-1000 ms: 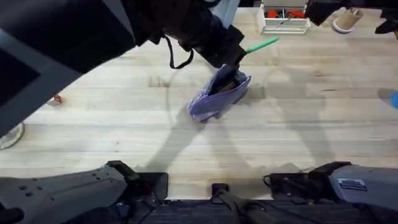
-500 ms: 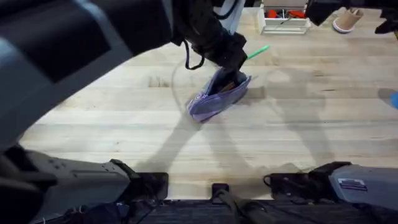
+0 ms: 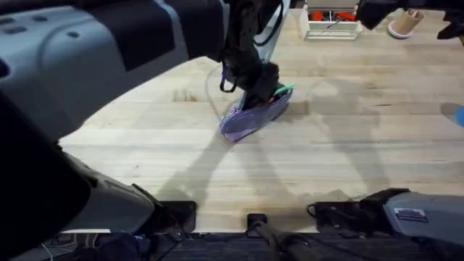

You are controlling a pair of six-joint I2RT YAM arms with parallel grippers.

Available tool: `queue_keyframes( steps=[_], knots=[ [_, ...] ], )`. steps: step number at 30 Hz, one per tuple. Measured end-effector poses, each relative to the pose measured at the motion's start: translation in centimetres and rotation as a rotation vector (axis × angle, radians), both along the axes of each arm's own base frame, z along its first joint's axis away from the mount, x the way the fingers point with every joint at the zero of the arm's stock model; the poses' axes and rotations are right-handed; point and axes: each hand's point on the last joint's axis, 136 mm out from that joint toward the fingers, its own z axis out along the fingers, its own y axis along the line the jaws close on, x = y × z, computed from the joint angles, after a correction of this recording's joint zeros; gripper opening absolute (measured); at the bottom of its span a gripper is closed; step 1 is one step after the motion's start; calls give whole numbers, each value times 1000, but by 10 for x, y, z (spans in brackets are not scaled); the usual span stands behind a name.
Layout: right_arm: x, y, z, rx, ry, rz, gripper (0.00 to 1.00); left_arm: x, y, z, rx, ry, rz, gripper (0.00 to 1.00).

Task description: Unzip the bag, pick up the pens from the table one at a time and place them inside, then zip the bag closed.

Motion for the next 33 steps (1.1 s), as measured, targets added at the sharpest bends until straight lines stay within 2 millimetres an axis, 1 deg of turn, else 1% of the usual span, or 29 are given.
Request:
queue_keyframes(
  steps=[1, 2, 5, 15, 17, 18, 19, 20, 21, 23, 24, 25, 26, 33],
  knots=[
    [0, 0, 0, 0, 0, 0, 996, -4, 5, -3, 24, 19, 3, 44],
    [0, 0, 0, 0, -1, 0, 995, -10, 17, -10, 89, 45, 13, 44],
    [0, 0, 0, 0, 0, 0, 996, -13, 24, -11, 122, 51, 19, 44],
    [0, 0, 0, 0, -1, 0, 996, -17, 28, -11, 146, 66, 18, 44],
    [0, 0, 0, 0, -1, 0, 996, -17, 28, -11, 147, 66, 17, 62],
    [0, 0, 0, 0, -1, 0, 996, -17, 28, -11, 148, 65, 13, 109],
    [0, 0, 0, 0, -1, 0, 996, -17, 28, -11, 149, 64, 11, 222],
    [0, 0, 0, 0, -1, 0, 996, -17, 28, -11, 149, 64, 12, 362],
    [0, 0, 0, 0, -1, 0, 996, -17, 28, -11, 149, 63, 11, 542],
    [0, 0, 0, 0, -1, 0, 996, -17, 28, -11, 150, 63, 10, 842],
    [0, 0, 0, 0, -1, 0, 996, -18, 28, -11, 150, 65, 11, 955],
    [0, 0, 0, 0, -1, 0, 996, -18, 28, -11, 152, 66, 9, 981],
    [0, 0, 0, 0, -1, 0, 996, -19, 29, -12, 154, 69, 8, 988],
    [0, 0, 0, 0, -1, 0, 996, -20, 30, -12, 159, 74, 9, 992]
  ],
)
